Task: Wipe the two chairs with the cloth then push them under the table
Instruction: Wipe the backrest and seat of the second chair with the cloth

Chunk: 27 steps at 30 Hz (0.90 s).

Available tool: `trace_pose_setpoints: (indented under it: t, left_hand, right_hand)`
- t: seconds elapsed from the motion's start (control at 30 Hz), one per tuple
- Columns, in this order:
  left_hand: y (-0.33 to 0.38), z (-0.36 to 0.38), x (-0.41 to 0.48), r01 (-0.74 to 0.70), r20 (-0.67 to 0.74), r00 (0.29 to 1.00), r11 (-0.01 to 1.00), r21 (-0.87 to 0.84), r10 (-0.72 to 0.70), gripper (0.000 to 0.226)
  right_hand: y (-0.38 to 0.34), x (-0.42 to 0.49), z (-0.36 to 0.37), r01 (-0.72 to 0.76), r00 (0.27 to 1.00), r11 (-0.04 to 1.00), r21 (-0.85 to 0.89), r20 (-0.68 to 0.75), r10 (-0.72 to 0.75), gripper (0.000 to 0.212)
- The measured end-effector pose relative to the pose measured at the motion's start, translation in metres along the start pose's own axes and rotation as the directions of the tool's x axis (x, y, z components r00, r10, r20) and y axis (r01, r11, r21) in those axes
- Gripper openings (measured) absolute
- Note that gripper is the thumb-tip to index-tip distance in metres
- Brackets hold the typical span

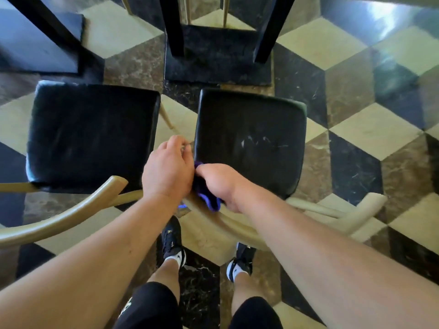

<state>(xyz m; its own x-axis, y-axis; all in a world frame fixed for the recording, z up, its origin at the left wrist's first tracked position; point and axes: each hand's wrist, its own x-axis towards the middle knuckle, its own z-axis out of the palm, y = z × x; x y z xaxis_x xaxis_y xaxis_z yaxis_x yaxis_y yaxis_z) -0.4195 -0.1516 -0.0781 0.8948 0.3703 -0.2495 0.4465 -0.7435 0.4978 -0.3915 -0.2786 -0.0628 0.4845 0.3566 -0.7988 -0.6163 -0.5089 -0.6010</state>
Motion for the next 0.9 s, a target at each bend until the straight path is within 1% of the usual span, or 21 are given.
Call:
trace_pose_setpoints:
  t: [0.03, 0.07, 0.1, 0.13, 0.2, 0.23, 0.27, 0.3, 0.33, 0.4, 0.43, 0.47, 0.5, 0.53, 0.57, 0.6, 0.63, 0.7, 0.77, 0.83, 0.9]
  left_hand:
    - [0.002, -0.002, 0.001, -0.004, 0.029, 1.000, 0.996, 0.084, 0.001, 0.032]
    - [0.005, -0.003, 0.001, -0.014, 0.057, 0.998, 0.982, 0.189, 0.004, 0.036]
    - [0.007, -0.004, 0.001, -0.034, 0.089, 0.996, 0.956, 0.293, 0.008, 0.041]
    - [0.011, -0.004, 0.000, -0.062, 0.133, 0.991, 0.917, 0.394, 0.010, 0.046]
    - [0.027, 0.002, -0.010, -0.167, 0.275, 0.961, 0.806, 0.568, 0.006, 0.051]
    - [0.038, 0.010, -0.019, -0.230, 0.349, 0.937, 0.748, 0.623, -0.002, 0.050]
    - [0.052, 0.020, -0.031, -0.286, 0.434, 0.901, 0.712, 0.642, -0.029, 0.048]
    - [0.065, 0.031, -0.044, -0.328, 0.525, 0.849, 0.718, 0.613, -0.061, 0.048]
    - [0.079, 0.041, -0.056, -0.355, 0.616, 0.783, 0.753, 0.554, -0.085, 0.049]
    - [0.100, 0.064, -0.080, -0.442, 0.787, 0.614, 0.797, 0.412, -0.066, 0.049]
    - [0.107, 0.076, -0.091, -0.450, 0.827, 0.562, 0.836, 0.313, -0.006, 0.046]
    - [0.116, 0.086, -0.101, -0.431, 0.860, 0.510, 0.871, 0.235, 0.020, 0.048]
    - [0.125, 0.096, -0.110, -0.440, 0.879, 0.473, 0.881, 0.176, 0.062, 0.051]
    - [0.136, 0.104, -0.116, -0.433, 0.897, 0.439, 0.888, 0.157, 0.056, 0.050]
    - [0.144, 0.111, -0.121, -0.455, 0.910, 0.408, 0.880, 0.136, 0.070, 0.054]
    - [0.150, 0.119, -0.124, -0.489, 0.925, 0.374, 0.861, 0.137, 0.065, 0.071]
    - [0.153, 0.125, -0.126, -0.449, 0.930, 0.363, 0.886, 0.118, 0.060, 0.081]
    - [0.152, 0.131, -0.126, -0.444, 0.930, 0.362, 0.889, 0.112, 0.064, 0.082]
    - [0.148, 0.130, -0.122, -0.448, 0.926, 0.372, 0.887, 0.116, 0.067, 0.081]
    - [0.144, 0.132, -0.120, -0.425, 0.926, 0.371, 0.900, 0.098, 0.074, 0.081]
    - [0.142, 0.133, -0.121, -0.414, 0.925, 0.370, 0.907, 0.080, 0.088, 0.077]
  right_hand:
    - [0.002, -0.015, -0.006, 0.071, 0.997, 0.985, -0.156, 0.011, -0.070, 0.025]
    - [0.005, -0.031, -0.011, 0.132, 0.991, 0.939, -0.316, 0.026, -0.130, 0.026]
    - [0.014, -0.046, -0.018, 0.144, 0.989, 0.910, -0.389, 0.036, -0.141, 0.027]
    - [0.024, -0.062, -0.025, 0.141, 0.990, 0.889, -0.435, 0.059, -0.127, 0.028]
    - [0.049, -0.090, -0.042, 0.103, 0.995, 0.828, -0.551, 0.064, -0.081, 0.030]
    - [0.063, -0.102, -0.053, 0.071, 0.997, 0.796, -0.601, 0.054, -0.048, 0.032]
    - [0.074, -0.114, -0.068, 0.032, 0.999, 0.768, -0.639, 0.036, -0.012, 0.034]
    - [0.085, -0.123, -0.083, -0.002, 1.000, 0.733, -0.681, 0.004, 0.006, 0.034]
    - [0.095, -0.131, -0.101, -0.034, 0.999, 0.684, -0.729, -0.028, 0.020, 0.034]
    - [0.112, -0.142, -0.133, -0.076, 0.996, 0.578, -0.813, -0.086, 0.009, 0.031]
    - [0.120, -0.144, -0.147, -0.087, 0.995, 0.518, -0.851, -0.104, -0.004, 0.031]
    - [0.125, -0.145, -0.160, -0.104, 0.992, 0.458, -0.883, -0.123, -0.013, 0.032]
    - [0.129, -0.142, -0.173, -0.120, 0.991, 0.394, -0.911, -0.136, -0.013, 0.032]
    - [0.130, -0.138, -0.183, -0.141, 0.989, 0.331, -0.933, -0.149, 0.000, 0.032]
    - [0.130, -0.130, -0.192, -0.158, 0.987, 0.271, -0.949, -0.160, 0.017, 0.031]
    - [0.130, -0.121, -0.197, -0.180, 0.984, 0.214, -0.960, -0.174, 0.047, 0.031]
    - [0.130, -0.111, -0.201, -0.199, 0.979, 0.168, -0.965, -0.189, 0.074, 0.030]
    - [0.132, -0.087, -0.204, -0.240, 0.960, 0.127, -0.962, -0.216, 0.181, 0.030]
    - [0.137, -0.062, -0.203, -0.254, 0.928, 0.122, -0.960, -0.206, 0.309, 0.035]
    - [0.142, -0.040, -0.201, -0.231, 0.916, 0.145, -0.962, -0.165, 0.366, 0.040]
    - [0.151, -0.019, -0.200, -0.250, 0.900, 0.186, -0.950, -0.157, 0.406, 0.045]
